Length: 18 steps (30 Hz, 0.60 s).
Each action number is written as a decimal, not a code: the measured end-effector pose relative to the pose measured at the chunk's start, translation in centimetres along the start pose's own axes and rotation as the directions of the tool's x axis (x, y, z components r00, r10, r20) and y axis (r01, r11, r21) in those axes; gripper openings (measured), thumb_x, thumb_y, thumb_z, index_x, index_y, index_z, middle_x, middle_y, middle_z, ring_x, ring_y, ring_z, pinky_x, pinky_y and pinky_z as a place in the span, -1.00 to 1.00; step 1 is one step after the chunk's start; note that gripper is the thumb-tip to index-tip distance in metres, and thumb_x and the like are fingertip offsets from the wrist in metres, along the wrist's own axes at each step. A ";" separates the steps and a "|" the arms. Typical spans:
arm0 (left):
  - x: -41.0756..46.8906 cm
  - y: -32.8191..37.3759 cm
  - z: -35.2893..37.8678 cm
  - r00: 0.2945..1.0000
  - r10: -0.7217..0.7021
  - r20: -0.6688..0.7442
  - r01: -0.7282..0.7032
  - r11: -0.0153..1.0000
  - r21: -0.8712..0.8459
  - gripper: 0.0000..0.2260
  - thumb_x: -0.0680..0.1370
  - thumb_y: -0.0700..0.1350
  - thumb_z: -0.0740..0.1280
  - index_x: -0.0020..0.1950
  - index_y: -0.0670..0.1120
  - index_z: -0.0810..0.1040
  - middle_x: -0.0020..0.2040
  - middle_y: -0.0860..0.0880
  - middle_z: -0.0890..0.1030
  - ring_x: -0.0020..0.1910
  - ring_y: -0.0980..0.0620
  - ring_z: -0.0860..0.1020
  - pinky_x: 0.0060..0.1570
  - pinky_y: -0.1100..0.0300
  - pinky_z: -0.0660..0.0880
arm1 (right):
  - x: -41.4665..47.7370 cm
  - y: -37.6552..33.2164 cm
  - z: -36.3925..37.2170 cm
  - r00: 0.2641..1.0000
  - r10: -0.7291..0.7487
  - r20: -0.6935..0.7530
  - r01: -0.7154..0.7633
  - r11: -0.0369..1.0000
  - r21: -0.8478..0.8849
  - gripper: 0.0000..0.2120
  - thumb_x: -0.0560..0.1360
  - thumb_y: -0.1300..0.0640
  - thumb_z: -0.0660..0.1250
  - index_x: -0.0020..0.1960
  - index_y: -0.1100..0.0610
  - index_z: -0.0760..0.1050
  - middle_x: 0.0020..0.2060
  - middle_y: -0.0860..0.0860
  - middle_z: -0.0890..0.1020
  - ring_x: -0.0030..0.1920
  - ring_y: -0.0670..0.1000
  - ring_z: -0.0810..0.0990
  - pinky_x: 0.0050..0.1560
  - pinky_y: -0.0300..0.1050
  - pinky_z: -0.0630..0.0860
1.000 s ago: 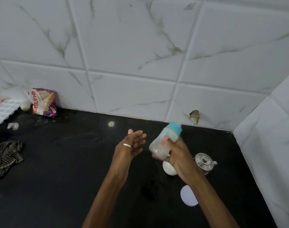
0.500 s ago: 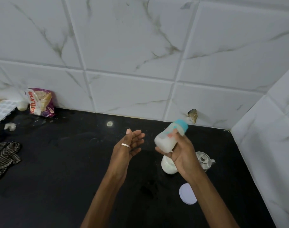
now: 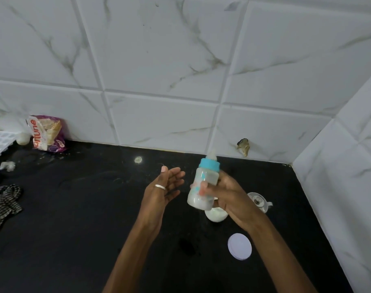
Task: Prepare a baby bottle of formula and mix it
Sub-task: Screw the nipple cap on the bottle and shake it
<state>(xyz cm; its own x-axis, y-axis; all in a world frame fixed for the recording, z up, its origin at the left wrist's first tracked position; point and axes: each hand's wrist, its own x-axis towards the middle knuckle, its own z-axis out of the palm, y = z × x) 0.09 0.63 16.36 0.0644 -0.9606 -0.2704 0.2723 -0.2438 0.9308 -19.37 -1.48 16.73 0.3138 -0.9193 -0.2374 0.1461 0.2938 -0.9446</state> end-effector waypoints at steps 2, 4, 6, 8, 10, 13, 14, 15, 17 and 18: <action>0.0 0.1 0.0 1.000 0.007 -0.004 -0.007 1.000 -0.001 -0.46 0.49 0.31 0.17 0.26 -0.01 0.62 0.18 0.01 0.73 0.22 0.02 0.66 0.30 0.00 0.52 | 0.2 -0.6 -0.1 0.996 -0.047 -0.077 0.059 0.984 0.168 -0.50 0.46 0.11 0.47 0.36 0.18 0.45 0.19 0.32 0.59 0.21 0.23 0.64 0.10 0.24 0.63; 0.0 0.1 -0.1 1.000 0.011 -0.018 -0.011 1.000 -0.005 -0.46 0.49 0.31 0.18 0.26 -0.01 0.62 0.17 0.01 0.73 0.21 0.03 0.67 0.29 0.01 0.53 | 0.6 -1.1 0.1 0.979 -0.068 -0.190 0.136 0.919 0.370 -0.54 0.52 0.09 0.44 0.36 0.20 0.43 0.17 0.27 0.57 0.18 0.20 0.65 0.06 0.24 0.65; 0.0 0.0 -0.3 1.000 0.009 -0.022 -0.010 1.000 -0.009 -0.45 0.49 0.32 0.18 0.27 -0.01 0.62 0.17 0.01 0.73 0.21 0.03 0.67 0.29 0.01 0.52 | 0.6 -0.9 0.3 0.982 -0.065 -0.175 0.117 0.947 0.301 -0.53 0.51 0.08 0.45 0.36 0.16 0.43 0.18 0.23 0.58 0.19 0.18 0.65 0.06 0.22 0.65; 0.0 -0.1 -0.2 1.000 0.009 -0.014 -0.010 1.000 -0.006 -0.44 0.49 0.32 0.18 0.28 -0.02 0.61 0.18 0.02 0.73 0.22 0.03 0.67 0.30 0.01 0.52 | 0.2 -0.7 0.3 0.997 -0.028 -0.066 0.037 0.990 0.135 -0.47 0.43 0.06 0.49 0.35 0.13 0.46 0.23 0.28 0.59 0.22 0.20 0.64 0.09 0.21 0.64; 0.1 -0.1 -0.2 1.000 0.011 -0.012 -0.011 1.000 -0.002 -0.44 0.50 0.32 0.18 0.28 -0.01 0.61 0.18 0.02 0.73 0.22 0.04 0.67 0.28 0.02 0.52 | 0.2 -0.8 0.1 0.997 -0.053 -0.060 0.062 0.983 0.171 -0.35 0.34 -0.02 0.60 0.34 0.16 0.48 0.25 0.31 0.58 0.24 0.23 0.63 0.09 0.24 0.64; 0.0 -0.1 -0.3 1.000 0.017 -0.025 -0.017 1.000 -0.006 -0.46 0.50 0.31 0.18 0.27 -0.01 0.62 0.17 0.02 0.73 0.21 0.03 0.67 0.26 0.04 0.53 | 0.7 -1.3 0.1 0.973 -0.095 -0.210 0.176 0.894 0.413 -0.44 0.47 0.02 0.46 0.37 0.23 0.41 0.21 0.31 0.53 0.28 0.26 0.59 0.03 0.22 0.64; 0.0 -0.1 -0.3 1.000 0.016 -0.027 -0.016 1.000 -0.010 -0.45 0.50 0.31 0.18 0.27 -0.02 0.62 0.17 0.02 0.73 0.21 0.03 0.67 0.26 0.04 0.53 | 0.8 -1.1 0.1 0.972 -0.092 -0.218 0.178 0.892 0.415 -0.47 0.50 0.06 0.41 0.40 0.22 0.39 0.21 0.27 0.53 0.30 0.27 0.58 0.04 0.21 0.64; 0.0 -0.2 -0.3 1.000 0.014 -0.027 -0.014 1.000 -0.014 -0.45 0.50 0.31 0.18 0.27 -0.02 0.62 0.17 0.02 0.73 0.21 0.02 0.67 0.26 0.04 0.53 | 0.8 -0.8 0.1 0.980 -0.074 -0.184 0.138 0.922 0.362 -0.48 0.50 0.08 0.40 0.40 0.21 0.39 0.21 0.26 0.54 0.29 0.26 0.59 0.05 0.21 0.64; 0.0 -0.2 -0.3 1.000 0.012 -0.016 -0.012 1.000 -0.013 -0.44 0.49 0.31 0.18 0.27 -0.03 0.62 0.17 0.01 0.73 0.21 0.02 0.67 0.26 0.04 0.53 | 0.3 -0.4 0.3 0.998 -0.028 -0.061 0.037 0.986 0.164 -0.51 0.47 0.10 0.42 0.37 0.16 0.43 0.22 0.27 0.58 0.24 0.23 0.63 0.08 0.21 0.64; 0.0 -0.2 -0.2 1.000 0.011 -0.011 -0.011 1.000 -0.010 -0.44 0.49 0.31 0.18 0.28 -0.03 0.61 0.18 0.01 0.73 0.22 0.02 0.66 0.26 0.04 0.53 | 0.1 -0.4 0.2 0.999 -0.025 -0.025 0.027 0.994 0.110 -0.49 0.45 0.10 0.45 0.36 0.16 0.44 0.22 0.28 0.59 0.23 0.22 0.63 0.10 0.21 0.64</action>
<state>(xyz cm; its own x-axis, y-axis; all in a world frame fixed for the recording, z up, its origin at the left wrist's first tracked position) 0.24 0.74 16.18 0.0780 -0.9616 -0.2630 0.2809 -0.2319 0.9313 -19.19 -1.62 17.12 0.2865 -0.9326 -0.2195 0.2569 0.2955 -0.9201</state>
